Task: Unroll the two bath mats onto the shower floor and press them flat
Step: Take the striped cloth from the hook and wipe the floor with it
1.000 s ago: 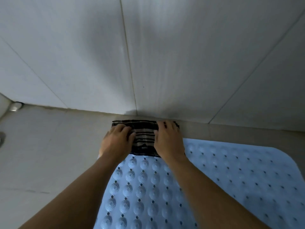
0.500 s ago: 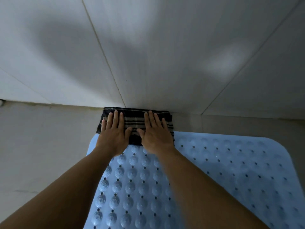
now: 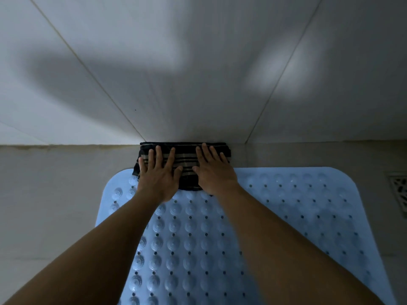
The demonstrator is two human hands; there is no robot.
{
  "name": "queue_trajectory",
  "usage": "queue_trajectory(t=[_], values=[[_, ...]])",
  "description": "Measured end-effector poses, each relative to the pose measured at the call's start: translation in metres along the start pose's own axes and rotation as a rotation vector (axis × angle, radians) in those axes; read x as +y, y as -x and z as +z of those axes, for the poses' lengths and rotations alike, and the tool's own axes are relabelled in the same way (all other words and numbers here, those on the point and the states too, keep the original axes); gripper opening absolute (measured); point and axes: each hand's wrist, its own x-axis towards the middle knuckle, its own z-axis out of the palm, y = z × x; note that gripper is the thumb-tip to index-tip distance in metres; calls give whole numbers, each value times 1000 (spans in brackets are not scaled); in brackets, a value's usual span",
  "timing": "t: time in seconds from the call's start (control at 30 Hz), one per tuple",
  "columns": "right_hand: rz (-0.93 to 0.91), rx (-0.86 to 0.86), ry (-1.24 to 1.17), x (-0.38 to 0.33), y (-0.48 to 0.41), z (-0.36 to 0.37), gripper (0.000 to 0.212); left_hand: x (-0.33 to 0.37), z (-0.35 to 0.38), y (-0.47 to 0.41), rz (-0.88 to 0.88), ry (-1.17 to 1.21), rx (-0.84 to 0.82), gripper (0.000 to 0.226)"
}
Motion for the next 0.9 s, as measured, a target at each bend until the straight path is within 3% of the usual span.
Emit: queue_trajectory(t=[0.63,0.73,0.9], values=[[8,25,-55,107,30,-12,60,112,5,-8,-13,114,-71,69],[9,21,-74,124,36,-19,69,137,4,-9,-47,223,-48,70],[7,17,-89,149,41,-25,78,160,3,-11,-29,176,-71,62]])
